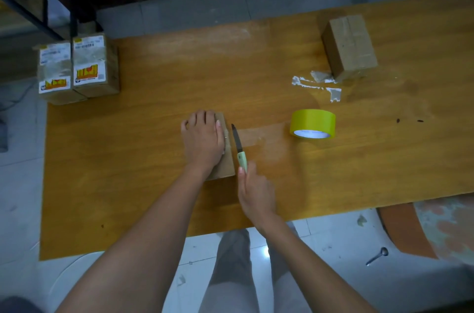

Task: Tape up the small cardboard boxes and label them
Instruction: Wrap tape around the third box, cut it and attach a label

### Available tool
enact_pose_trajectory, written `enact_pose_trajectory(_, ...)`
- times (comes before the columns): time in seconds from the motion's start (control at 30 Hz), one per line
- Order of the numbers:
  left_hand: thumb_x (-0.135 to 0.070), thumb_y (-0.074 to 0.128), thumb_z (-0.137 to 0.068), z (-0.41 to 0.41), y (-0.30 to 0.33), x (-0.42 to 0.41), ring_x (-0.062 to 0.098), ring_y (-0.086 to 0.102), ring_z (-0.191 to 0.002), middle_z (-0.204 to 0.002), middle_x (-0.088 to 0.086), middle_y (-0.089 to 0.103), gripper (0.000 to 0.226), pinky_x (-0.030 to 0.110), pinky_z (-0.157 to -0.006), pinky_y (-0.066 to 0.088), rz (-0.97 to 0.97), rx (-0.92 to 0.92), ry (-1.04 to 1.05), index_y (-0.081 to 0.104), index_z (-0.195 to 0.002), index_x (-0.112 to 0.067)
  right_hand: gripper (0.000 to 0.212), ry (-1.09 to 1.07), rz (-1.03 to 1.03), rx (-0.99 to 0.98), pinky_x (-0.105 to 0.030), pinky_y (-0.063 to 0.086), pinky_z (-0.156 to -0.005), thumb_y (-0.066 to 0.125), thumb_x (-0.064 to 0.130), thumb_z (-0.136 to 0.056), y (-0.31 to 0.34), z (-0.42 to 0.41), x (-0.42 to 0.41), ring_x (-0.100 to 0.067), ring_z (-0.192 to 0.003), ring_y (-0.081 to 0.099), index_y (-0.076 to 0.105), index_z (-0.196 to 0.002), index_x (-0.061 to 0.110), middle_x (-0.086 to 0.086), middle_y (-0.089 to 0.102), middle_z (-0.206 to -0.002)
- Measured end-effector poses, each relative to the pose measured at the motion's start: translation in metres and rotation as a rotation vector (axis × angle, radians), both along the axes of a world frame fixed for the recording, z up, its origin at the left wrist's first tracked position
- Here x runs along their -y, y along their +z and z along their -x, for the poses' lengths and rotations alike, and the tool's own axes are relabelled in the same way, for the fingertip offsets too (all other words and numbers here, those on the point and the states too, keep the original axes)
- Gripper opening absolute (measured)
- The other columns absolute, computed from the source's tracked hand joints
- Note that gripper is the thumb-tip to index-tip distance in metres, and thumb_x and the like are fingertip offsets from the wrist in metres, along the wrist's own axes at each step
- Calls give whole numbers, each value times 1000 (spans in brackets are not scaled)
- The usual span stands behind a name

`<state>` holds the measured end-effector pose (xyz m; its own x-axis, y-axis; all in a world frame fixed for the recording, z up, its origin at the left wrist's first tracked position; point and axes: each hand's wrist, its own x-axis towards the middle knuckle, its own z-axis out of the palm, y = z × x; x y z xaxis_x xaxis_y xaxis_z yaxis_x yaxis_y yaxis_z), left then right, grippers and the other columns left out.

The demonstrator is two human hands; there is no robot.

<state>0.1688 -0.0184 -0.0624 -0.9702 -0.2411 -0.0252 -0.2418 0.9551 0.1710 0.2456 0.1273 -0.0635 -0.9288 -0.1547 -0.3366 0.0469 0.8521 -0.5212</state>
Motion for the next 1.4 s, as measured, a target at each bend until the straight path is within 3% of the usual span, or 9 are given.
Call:
enact_pose_trajectory(0.13,-33,26,-100,0,1,-1,25,50,-113,-119,8,57,41,43,-98,39,-5,6,4,54,-122,-12,28,3,19,-34,-19,24,-39,24,37,-103,-2,5,1,-5,-41,43,44,-104,18,10,45,-54)
enact_pose_trajectory(0.23,-34,23,-99,0,2,-1,25,50,-114,-120,9,57,44,43,-99,39,-12,4,3,54,-122,-12,27,16,-4,-31,-19,30,-38,24,38,-103,-3,1,2,-4,-40,44,43,-104,19,11,44,-54)
enact_pose_trajectory(0.53,-35,21,-99,0,4,-2,25,50,-114,-121,9,57,46,43,-98,39,-2,15,8,54,-122,-12,26,42,-101,-20,-16,23,-39,24,39,-103,-1,1,4,-1,-39,39,43,-105,20,13,41,-55)
enact_pose_trajectory(1.03,-33,26,-99,0,3,-2,25,51,-111,-117,8,58,41,42,-95,39,5,8,16,55,-119,-12,26,74,-93,-46,-15,24,-37,25,39,-103,-11,7,1,-2,-38,41,44,-102,20,13,40,-52)
enact_pose_trajectory(1.2,-33,25,-99,0,1,-2,25,51,-109,-115,8,58,42,42,-95,39,0,-5,14,55,-119,-12,36,62,-124,-32,-14,20,-37,16,44,-99,-6,-7,1,1,-36,36,43,-102,21,13,36,-50)
enact_pose_trajectory(1.4,-33,25,-99,1,2,-3,26,51,-108,-114,8,58,42,42,-93,39,8,0,10,56,-118,-12,27,98,-167,-46,-16,21,-36,26,39,-104,-10,11,2,-1,-37,37,44,-103,19,12,43,-55)
